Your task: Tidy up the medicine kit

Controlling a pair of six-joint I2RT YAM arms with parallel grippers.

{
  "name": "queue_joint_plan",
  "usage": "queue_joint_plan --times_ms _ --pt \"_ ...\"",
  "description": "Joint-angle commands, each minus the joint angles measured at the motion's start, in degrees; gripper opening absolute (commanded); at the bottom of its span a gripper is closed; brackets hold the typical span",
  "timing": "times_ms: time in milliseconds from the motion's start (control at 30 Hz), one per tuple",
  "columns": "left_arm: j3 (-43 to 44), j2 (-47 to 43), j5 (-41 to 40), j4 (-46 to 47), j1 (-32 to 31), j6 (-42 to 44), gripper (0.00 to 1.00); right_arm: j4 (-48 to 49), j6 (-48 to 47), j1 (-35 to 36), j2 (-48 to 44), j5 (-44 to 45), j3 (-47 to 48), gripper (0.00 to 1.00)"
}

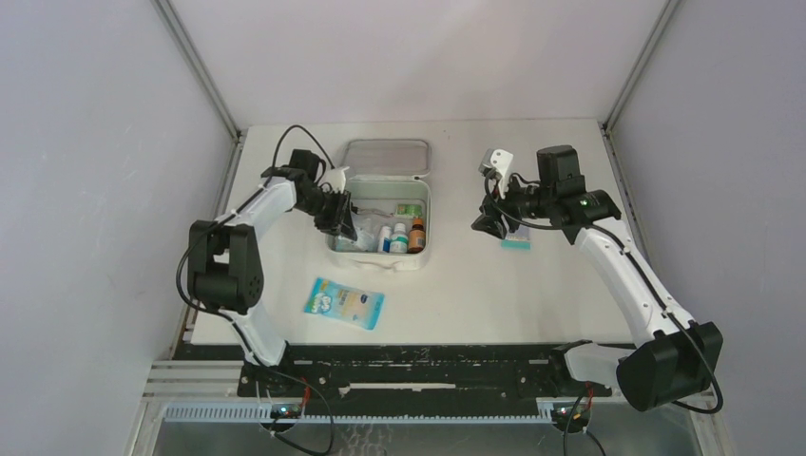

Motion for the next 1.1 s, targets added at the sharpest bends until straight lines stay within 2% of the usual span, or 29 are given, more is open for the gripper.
queue_joint_plan --times_ms 0,200,400,567,833,933,1067 --pt "0.24 -1.16 -0.91 -1.59 0.53 -0.23 0.32 1.63 -0.69 -0.15 -0.5 0.32 0.01 0.48" --pt "0.69 -3.85 -3.98 -2.27 0.53 1.54 0.49 1.8 -0.54 -0.37 -0.49 1.53 -1.02 0.48" --pt "1.29 -7.06 -7.31 -2.74 0.54 3.38 0.6 1.89 -0.31 -0.59 -0.76 2.74 -1.66 0.49" --pt "1.39 -9.9 -11.06 -1.81 0.46 4.83 0.64 2.34 0.09 -0.59 -0.93 5.32 -2.0 0.5" --pt "-1.42 -13.27 -15.34 5.88 -1.85 6.16 0.71 2.94 1.22 -0.61 -0.67 7.75 -2.53 0.5" --pt "-2.21 -12.64 -15.67 7.8 -3.98 6.06 0.72 3.09 1.18 -0.61 -0.54 8.95 -2.72 0.51" --pt "-1.57 -9.93 -15.9 9.29 -6.51 6.01 0.72 4.12 2.51 -0.72 0.38 15.27 -2.9 0.51"
